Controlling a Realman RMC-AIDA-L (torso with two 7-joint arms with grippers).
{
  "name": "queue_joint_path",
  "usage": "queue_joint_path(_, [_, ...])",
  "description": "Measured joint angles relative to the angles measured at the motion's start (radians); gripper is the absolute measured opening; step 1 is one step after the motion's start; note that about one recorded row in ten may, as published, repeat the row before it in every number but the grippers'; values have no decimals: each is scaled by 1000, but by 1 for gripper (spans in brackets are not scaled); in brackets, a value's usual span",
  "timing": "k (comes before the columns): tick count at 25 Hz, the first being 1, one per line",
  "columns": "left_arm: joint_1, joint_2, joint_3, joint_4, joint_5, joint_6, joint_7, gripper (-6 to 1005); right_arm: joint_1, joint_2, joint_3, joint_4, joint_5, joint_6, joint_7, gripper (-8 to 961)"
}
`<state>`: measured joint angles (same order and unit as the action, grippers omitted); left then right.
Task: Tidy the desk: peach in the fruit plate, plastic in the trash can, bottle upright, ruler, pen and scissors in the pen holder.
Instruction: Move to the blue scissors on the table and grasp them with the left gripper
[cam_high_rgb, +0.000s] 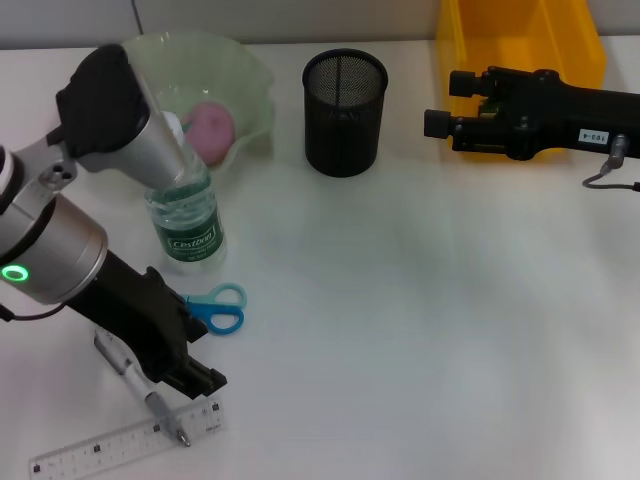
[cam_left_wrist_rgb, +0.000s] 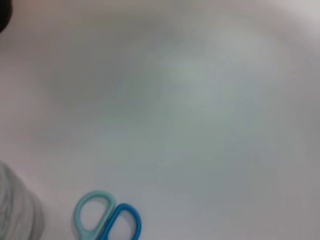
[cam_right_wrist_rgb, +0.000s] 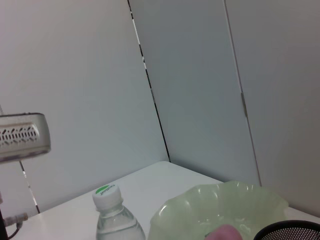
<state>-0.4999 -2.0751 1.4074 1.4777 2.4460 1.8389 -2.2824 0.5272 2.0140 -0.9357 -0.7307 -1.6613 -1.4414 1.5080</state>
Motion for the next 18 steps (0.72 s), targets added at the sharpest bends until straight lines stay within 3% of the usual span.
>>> queue_joint_path(4, [-38, 0, 13, 1, 12, 22, -56, 644, 4, -1, 0, -2, -1, 2, 5, 787])
queue_joint_path(8, [-66, -2, 82, 10, 64, 54, -105, 653, 12, -8, 2, -1, -1, 4, 23, 786])
queue_joint_path(18, [-21, -3, 240, 86, 94, 35, -188, 679, 5, -12, 26, -3, -1, 11, 30, 786])
